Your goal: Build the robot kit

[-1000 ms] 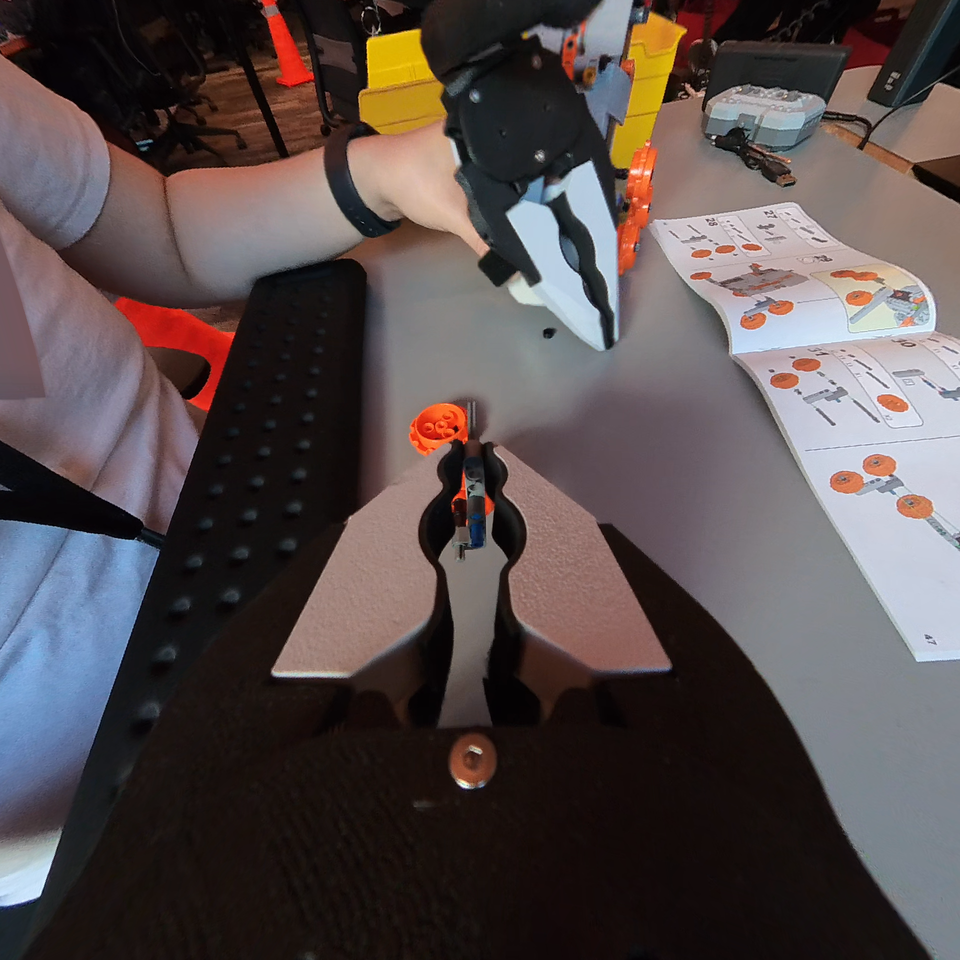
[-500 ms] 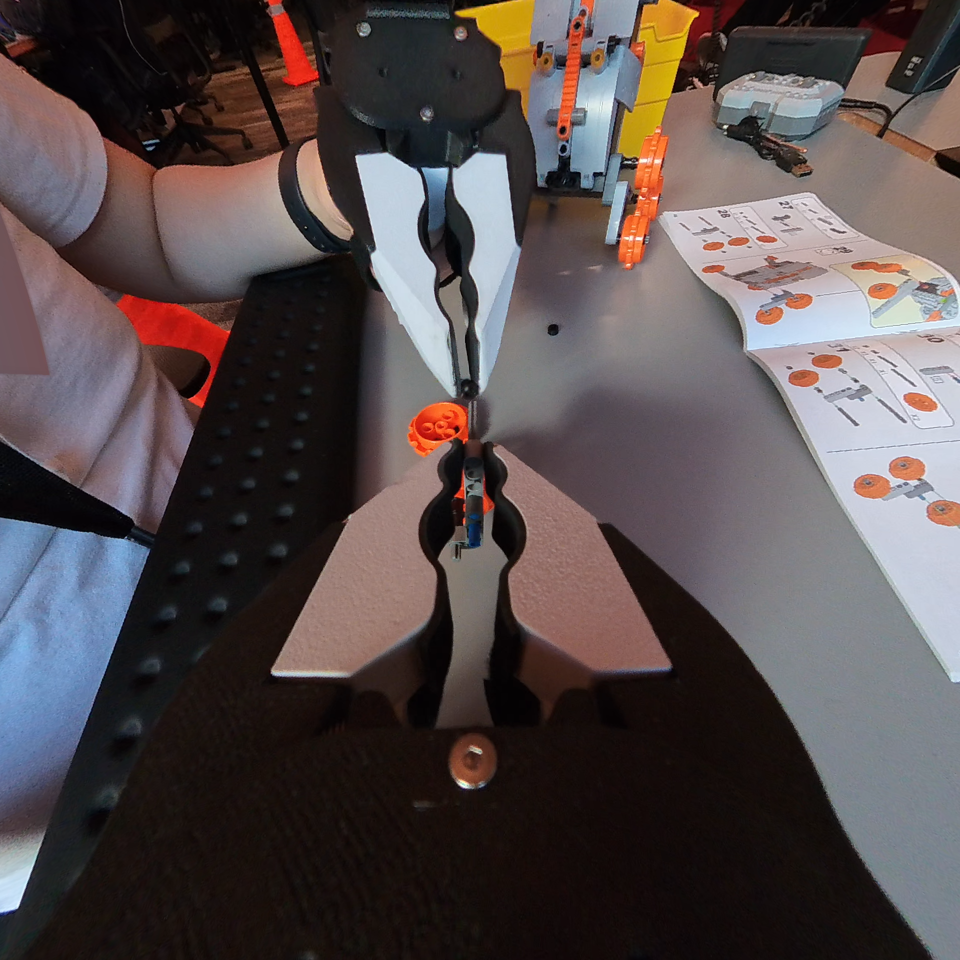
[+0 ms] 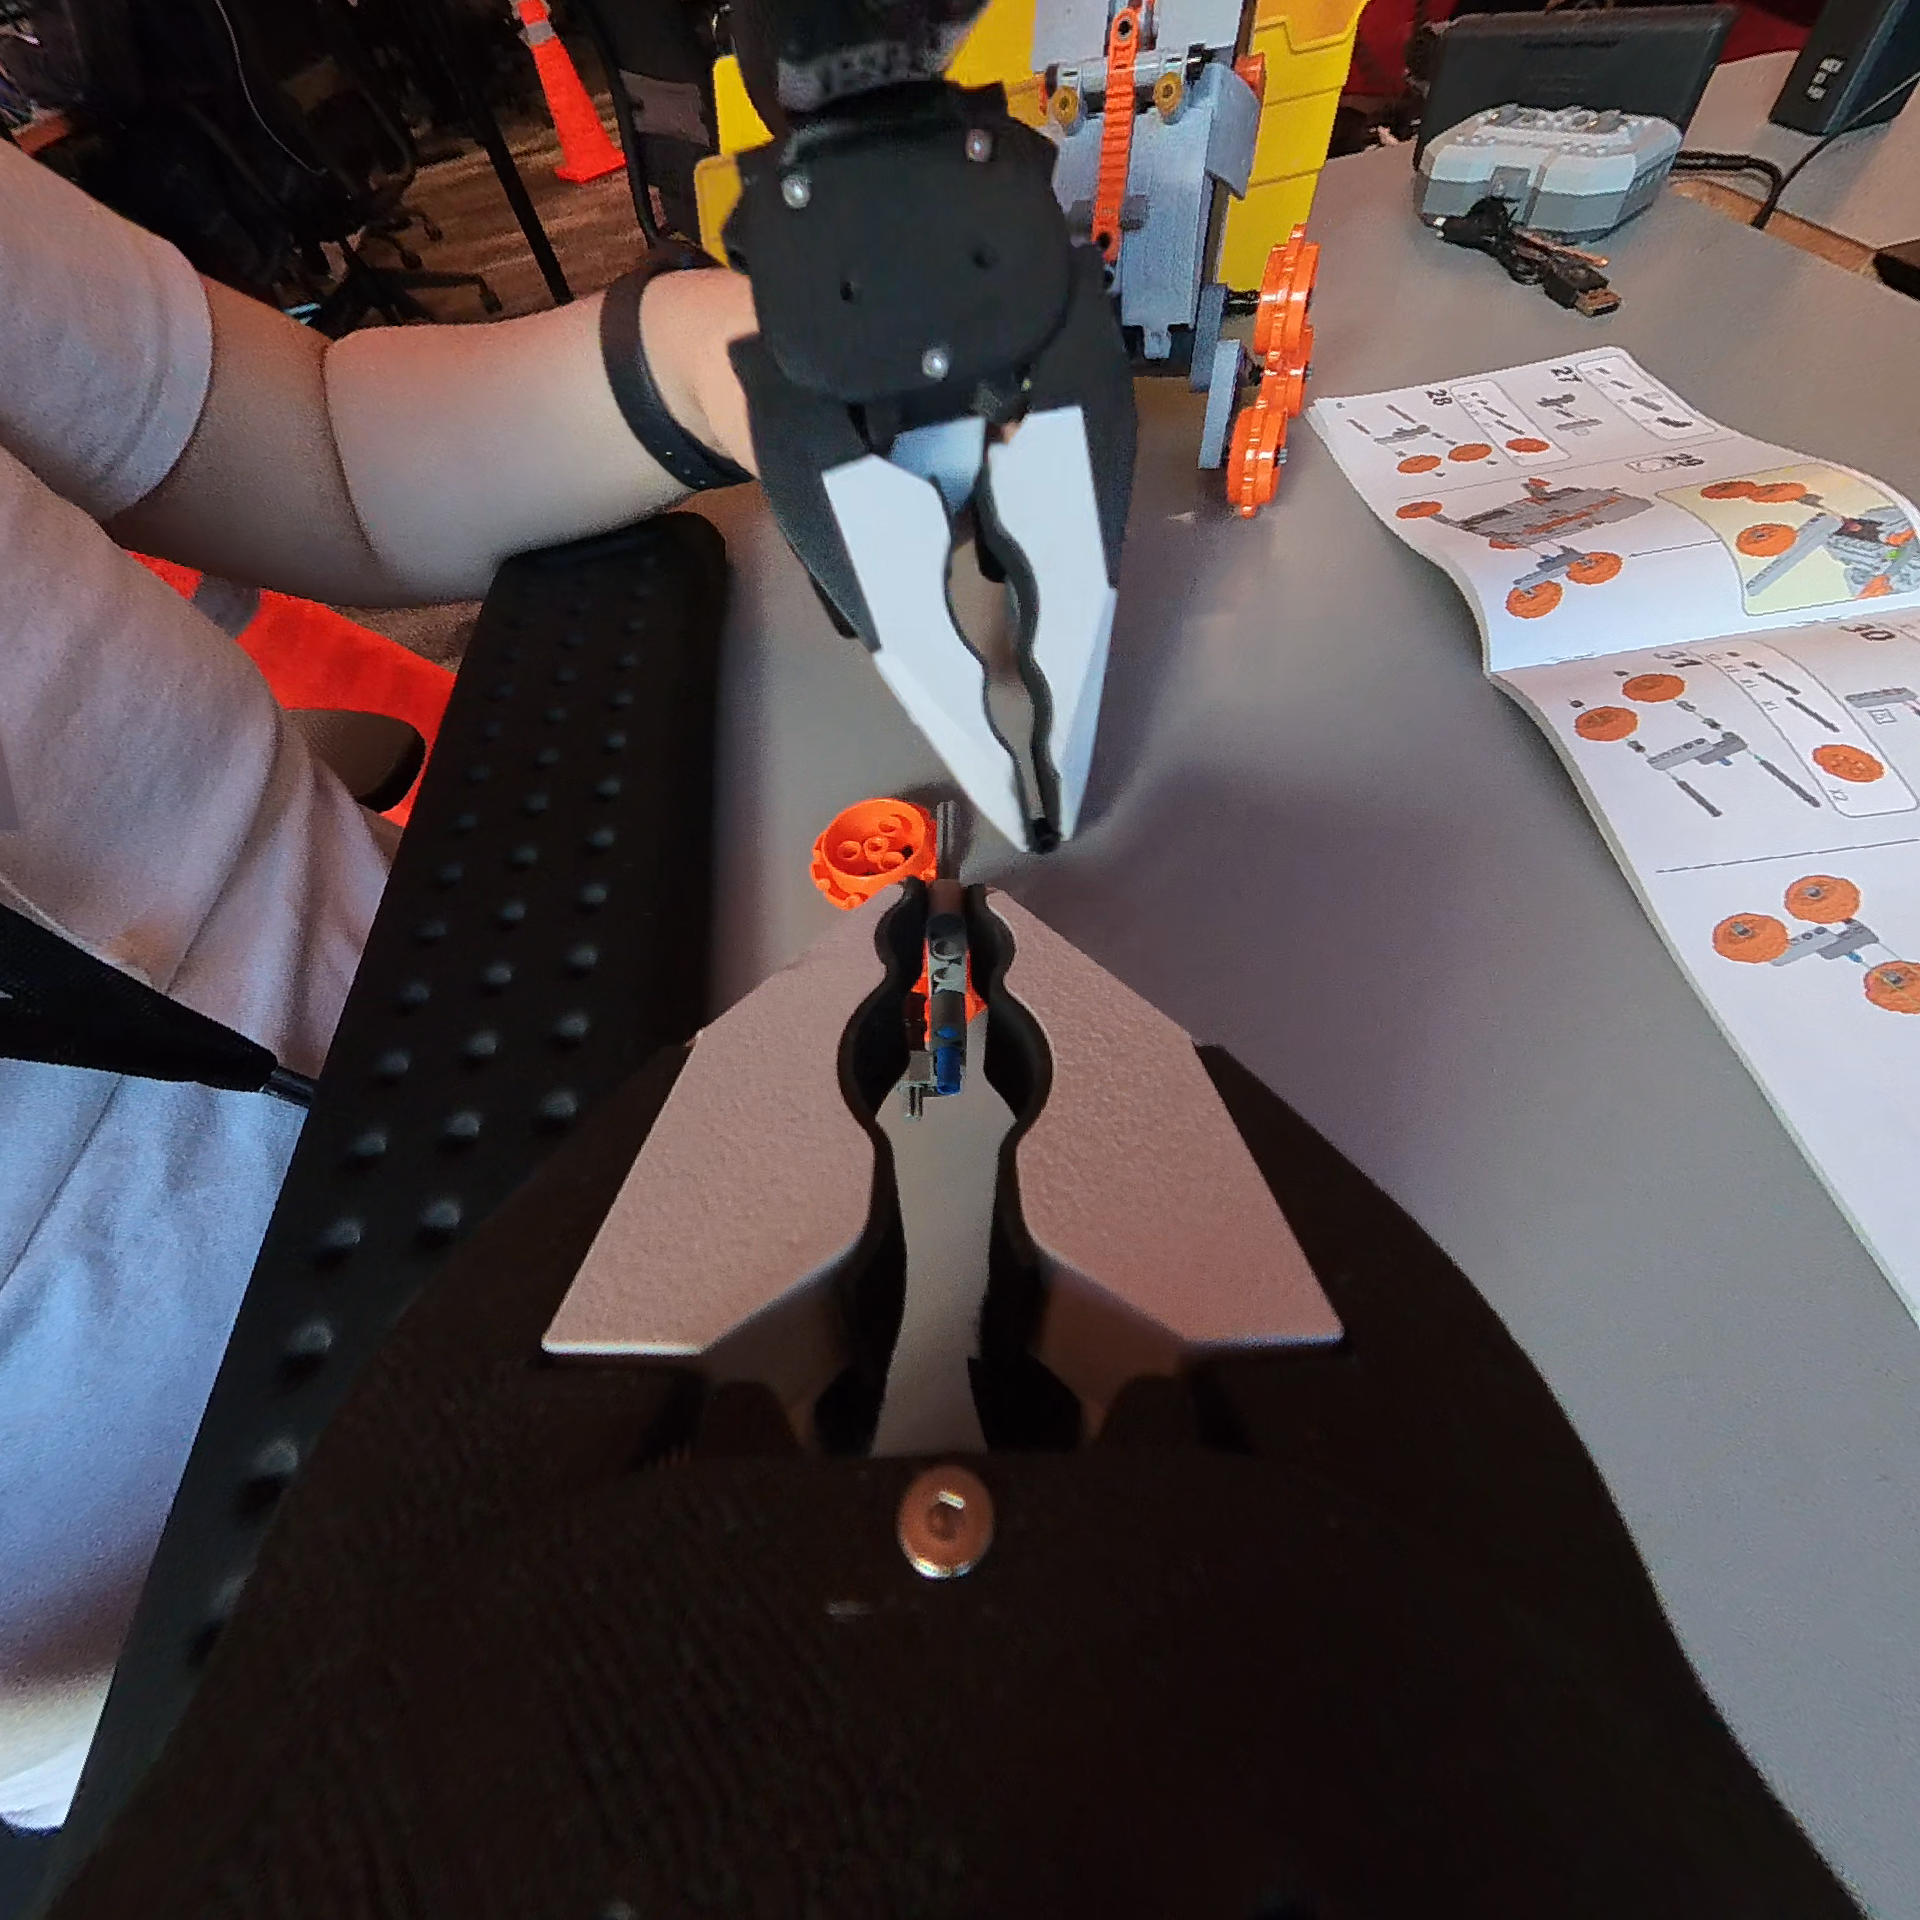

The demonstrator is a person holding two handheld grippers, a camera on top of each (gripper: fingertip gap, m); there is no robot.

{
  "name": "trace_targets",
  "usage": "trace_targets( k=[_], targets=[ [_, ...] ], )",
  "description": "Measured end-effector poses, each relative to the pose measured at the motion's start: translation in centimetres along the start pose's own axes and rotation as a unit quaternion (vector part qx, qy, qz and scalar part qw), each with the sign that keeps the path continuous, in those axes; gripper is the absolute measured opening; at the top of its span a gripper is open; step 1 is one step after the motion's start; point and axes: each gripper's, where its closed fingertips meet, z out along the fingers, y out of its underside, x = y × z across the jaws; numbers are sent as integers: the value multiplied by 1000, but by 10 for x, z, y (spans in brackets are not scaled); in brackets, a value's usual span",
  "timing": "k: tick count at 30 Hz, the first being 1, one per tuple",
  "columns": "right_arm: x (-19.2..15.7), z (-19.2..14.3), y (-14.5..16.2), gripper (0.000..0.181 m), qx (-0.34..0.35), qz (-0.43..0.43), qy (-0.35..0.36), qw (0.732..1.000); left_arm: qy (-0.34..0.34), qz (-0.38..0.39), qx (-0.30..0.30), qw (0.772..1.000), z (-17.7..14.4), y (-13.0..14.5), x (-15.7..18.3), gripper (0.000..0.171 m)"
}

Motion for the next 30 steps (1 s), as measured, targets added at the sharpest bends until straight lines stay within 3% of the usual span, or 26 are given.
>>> trace_targets(
  k=[6,9,15,21,24,30],
  targets=[
    [-1,-2,0,6,2,-2,2,1000,-40,37,-23,998,6,5,-7,4],
    [-1,-2,0,6,1,-2,1,1000,-76,45,-13,996,-1,2,-14,41],
    [-1,-1,0,6,3,-6,0,1000,30,4,136,990,-27,-57,30,23],
    [-4,-2,-1,7,5,-22,1,1000,27,24,145,989,-23,-67,33,4],
    [-4,-2,-2,7,7,-26,3,1000,25,29,130,991,-16,-62,34,9],
    [-4,-1,0,7,3,-27,0,1000,26,24,138,990,-16,-62,34,3]
  ],
)
